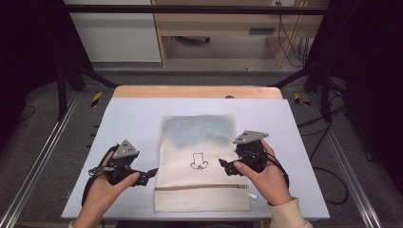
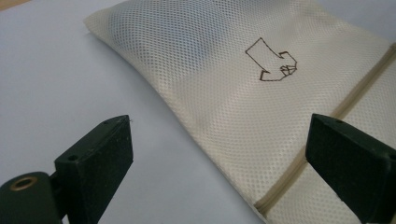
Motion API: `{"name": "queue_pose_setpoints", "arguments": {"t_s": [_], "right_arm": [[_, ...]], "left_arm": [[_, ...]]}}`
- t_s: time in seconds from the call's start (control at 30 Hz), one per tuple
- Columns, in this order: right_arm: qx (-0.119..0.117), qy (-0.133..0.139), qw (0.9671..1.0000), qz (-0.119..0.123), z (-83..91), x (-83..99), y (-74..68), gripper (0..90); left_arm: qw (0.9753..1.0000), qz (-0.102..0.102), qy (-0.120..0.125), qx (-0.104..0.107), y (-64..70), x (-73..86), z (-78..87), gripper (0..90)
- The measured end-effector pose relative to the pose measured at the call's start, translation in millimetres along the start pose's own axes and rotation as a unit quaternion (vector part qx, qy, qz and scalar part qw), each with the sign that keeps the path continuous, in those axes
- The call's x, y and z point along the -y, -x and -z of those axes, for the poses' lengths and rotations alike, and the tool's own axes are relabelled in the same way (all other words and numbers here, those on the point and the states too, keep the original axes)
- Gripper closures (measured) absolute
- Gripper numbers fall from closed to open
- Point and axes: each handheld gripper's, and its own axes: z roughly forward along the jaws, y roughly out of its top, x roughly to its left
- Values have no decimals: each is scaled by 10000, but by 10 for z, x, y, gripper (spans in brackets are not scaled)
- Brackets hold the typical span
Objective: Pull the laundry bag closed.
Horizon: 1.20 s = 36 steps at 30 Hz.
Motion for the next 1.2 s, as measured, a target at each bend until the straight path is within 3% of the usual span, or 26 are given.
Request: {"name": "queue_pose_setpoints", "arguments": {"t_s": [0.27,0.47,0.6,0.8,0.93,1.2], "right_arm": [[250,254,9986,-385,-141,-36,83,77],[354,254,9977,-510,-129,49,156,75],[455,218,9965,-671,-97,137,221,85],[651,174,9942,-838,-38,236,356,89],[836,138,9916,-981,23,324,487,94],[1072,75,9864,-1244,128,473,712,94]], "left_arm": [[9996,75,57,-273,-154,23,-14,62],[9981,323,158,-501,-352,108,124,66],[9974,414,-5,-586,-433,146,205,67],[9971,349,-267,-625,-495,196,207,74],[9956,347,-508,-706,-563,260,186,74],[9934,366,-731,-811,-677,345,194,77]]}}
